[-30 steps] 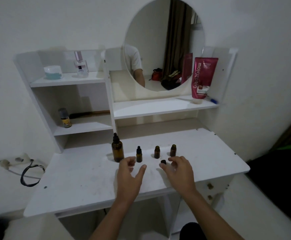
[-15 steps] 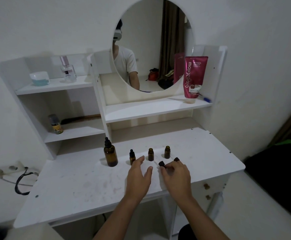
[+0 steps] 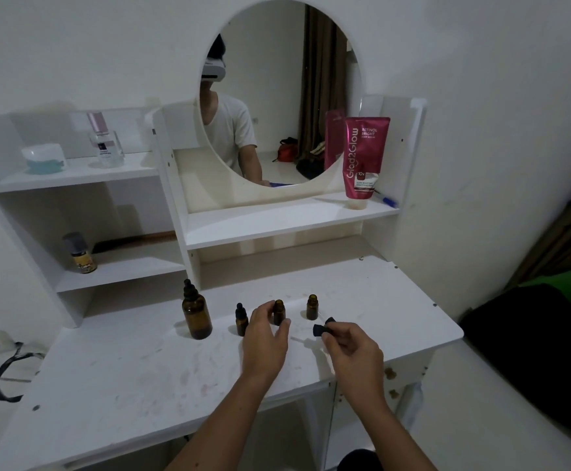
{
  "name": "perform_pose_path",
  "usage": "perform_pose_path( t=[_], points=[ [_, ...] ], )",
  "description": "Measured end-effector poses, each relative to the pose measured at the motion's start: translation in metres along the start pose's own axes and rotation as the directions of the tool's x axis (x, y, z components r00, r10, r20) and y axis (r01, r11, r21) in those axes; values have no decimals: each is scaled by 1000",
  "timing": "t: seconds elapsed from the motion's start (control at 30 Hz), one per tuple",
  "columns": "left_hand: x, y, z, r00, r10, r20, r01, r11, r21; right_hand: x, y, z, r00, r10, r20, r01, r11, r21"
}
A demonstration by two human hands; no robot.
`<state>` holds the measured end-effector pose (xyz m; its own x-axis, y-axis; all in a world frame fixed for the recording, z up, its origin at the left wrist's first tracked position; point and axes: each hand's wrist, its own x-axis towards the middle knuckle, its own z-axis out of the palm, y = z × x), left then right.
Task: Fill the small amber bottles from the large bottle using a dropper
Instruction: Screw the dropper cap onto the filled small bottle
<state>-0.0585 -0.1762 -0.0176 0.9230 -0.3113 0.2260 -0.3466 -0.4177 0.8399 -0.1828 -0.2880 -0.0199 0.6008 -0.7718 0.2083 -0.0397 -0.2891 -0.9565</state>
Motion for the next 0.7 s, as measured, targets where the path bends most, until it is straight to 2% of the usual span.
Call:
perform_pose_path(
  t=[0.27,0.57,0.7],
  points=[
    [3,-6,-1,1000,21,-23,-21,999,-26,33,-43,9,978,-202,46,200,978,53],
    [2,-12,-3,999,54,4,-53,998,-44,60,-52,32,877,-424,228,460,877,-137],
    [0,-8,-3,999,48,10,-47,998,-41,66,-52,38,829,-452,330,526,829,-188]
  ],
)
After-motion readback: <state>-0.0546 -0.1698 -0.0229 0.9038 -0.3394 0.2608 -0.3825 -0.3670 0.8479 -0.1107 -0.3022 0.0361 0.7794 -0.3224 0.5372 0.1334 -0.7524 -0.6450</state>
